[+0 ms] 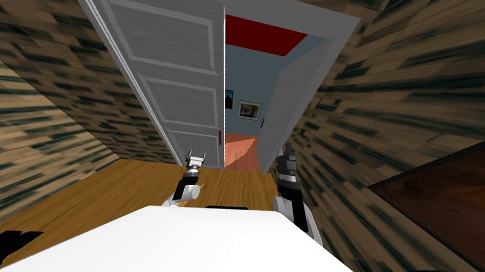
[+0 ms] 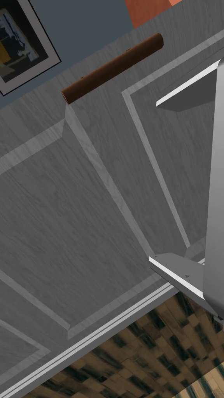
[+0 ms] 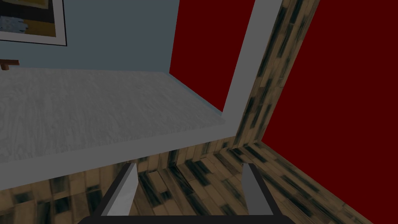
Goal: Push the door open
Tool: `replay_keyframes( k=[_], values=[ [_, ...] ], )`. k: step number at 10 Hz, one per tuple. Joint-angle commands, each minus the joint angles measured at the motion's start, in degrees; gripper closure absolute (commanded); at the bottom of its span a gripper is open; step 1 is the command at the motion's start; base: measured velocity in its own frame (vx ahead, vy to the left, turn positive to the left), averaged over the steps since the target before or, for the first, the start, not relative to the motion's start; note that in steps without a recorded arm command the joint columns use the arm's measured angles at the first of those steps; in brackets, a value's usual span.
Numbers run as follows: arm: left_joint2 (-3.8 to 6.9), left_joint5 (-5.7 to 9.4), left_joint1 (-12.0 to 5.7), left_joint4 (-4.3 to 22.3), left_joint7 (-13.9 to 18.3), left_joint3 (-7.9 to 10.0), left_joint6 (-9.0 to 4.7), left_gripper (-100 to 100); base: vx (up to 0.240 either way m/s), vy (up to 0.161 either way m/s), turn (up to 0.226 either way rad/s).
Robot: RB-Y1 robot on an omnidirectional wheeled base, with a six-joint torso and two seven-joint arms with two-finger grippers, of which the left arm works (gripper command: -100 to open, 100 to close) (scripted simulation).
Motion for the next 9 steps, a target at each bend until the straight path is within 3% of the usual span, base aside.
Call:
replay_keyframes(
  k=[1, 3, 6, 9],
  values=[
    [0.14, 0.97, -1.25, 2.9, 2.9, -0.3, -0.84, -100, 0.098, 0.044, -0.117],
    [0.04, 2.1, -2.8, 6.5, 6.0, -0.68, -1.67, -100, 0.093, 0.062, -0.144],
    [-0.05, 2.63, -3.53, 8.7, 7.5, -0.87, -2.06, -100, 0.038, 0.022, -0.046],
    [-0.35, 4.23, -5.71, 13.5, 11.9, -1.41, -3.23, -100, 0.059, 0.046, -0.116]
  ],
)
